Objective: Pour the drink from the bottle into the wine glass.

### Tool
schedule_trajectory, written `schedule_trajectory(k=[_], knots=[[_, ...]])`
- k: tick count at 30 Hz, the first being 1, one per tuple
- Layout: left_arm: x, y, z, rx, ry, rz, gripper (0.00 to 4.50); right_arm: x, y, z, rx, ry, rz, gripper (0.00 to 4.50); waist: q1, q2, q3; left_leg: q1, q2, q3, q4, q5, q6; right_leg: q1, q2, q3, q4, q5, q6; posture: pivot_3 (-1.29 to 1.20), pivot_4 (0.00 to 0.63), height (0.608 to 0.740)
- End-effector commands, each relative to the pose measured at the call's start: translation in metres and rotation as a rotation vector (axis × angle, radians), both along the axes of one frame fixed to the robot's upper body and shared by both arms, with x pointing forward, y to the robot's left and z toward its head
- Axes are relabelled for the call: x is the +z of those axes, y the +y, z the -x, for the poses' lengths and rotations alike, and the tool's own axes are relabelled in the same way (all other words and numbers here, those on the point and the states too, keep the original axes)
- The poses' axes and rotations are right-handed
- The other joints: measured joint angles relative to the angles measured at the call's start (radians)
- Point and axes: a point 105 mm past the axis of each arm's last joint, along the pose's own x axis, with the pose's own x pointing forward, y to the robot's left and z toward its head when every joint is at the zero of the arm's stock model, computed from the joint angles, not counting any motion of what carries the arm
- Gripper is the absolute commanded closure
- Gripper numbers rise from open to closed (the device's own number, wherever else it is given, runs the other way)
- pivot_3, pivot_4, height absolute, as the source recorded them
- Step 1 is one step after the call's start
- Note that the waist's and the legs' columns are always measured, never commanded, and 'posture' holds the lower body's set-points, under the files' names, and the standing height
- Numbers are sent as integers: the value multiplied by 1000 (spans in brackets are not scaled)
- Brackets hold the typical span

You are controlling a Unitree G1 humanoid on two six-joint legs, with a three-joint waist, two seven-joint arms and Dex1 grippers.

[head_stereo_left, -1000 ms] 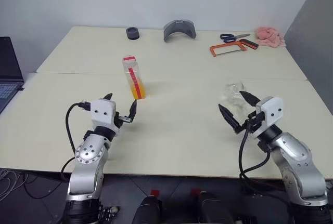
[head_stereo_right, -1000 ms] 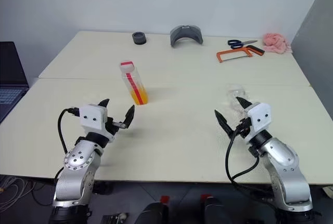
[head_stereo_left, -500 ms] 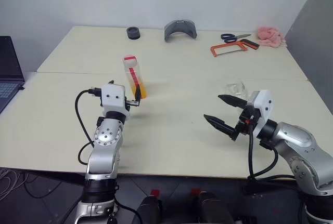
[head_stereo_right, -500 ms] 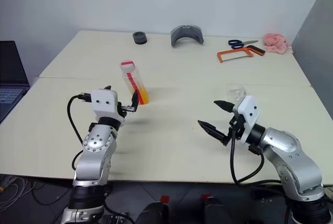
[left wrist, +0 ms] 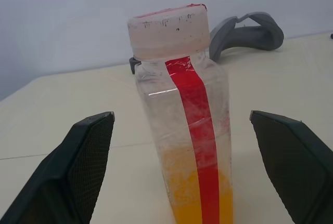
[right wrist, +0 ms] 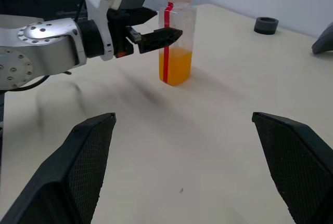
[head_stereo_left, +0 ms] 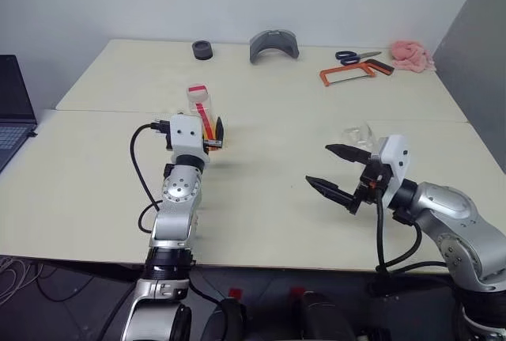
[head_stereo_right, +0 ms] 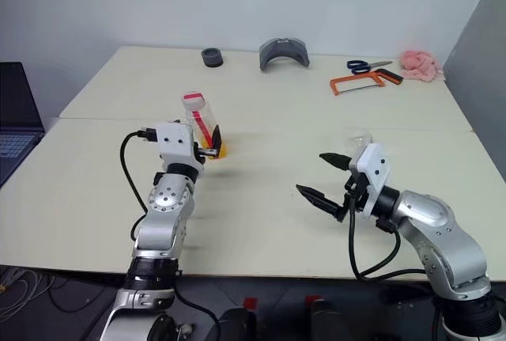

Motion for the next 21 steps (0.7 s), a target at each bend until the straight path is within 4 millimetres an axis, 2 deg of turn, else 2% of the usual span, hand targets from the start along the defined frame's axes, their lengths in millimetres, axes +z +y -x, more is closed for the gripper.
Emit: schedule_trajectory(k=[1,12,21], knots=[[17,-3,-4,10,-64,3,17,16,6,4,45,-47,-5,0,0,0,0,0,0,0,0,0,0,0,0,0,0,0,0,0,150,740],[23,-8,-19,58,-58,68,17,24,12,0,69,-54,5,0,1,0,0,-1,0,0,1,0,0,-1,0,0,0,0,0,0,150,740],[30,-2,-34,135,-40,93,17,24,14,1,87,-39,11,0,1,-1,0,-2,-1,0,1,0,0,-1,0,-1,0,0,0,0,150,740]])
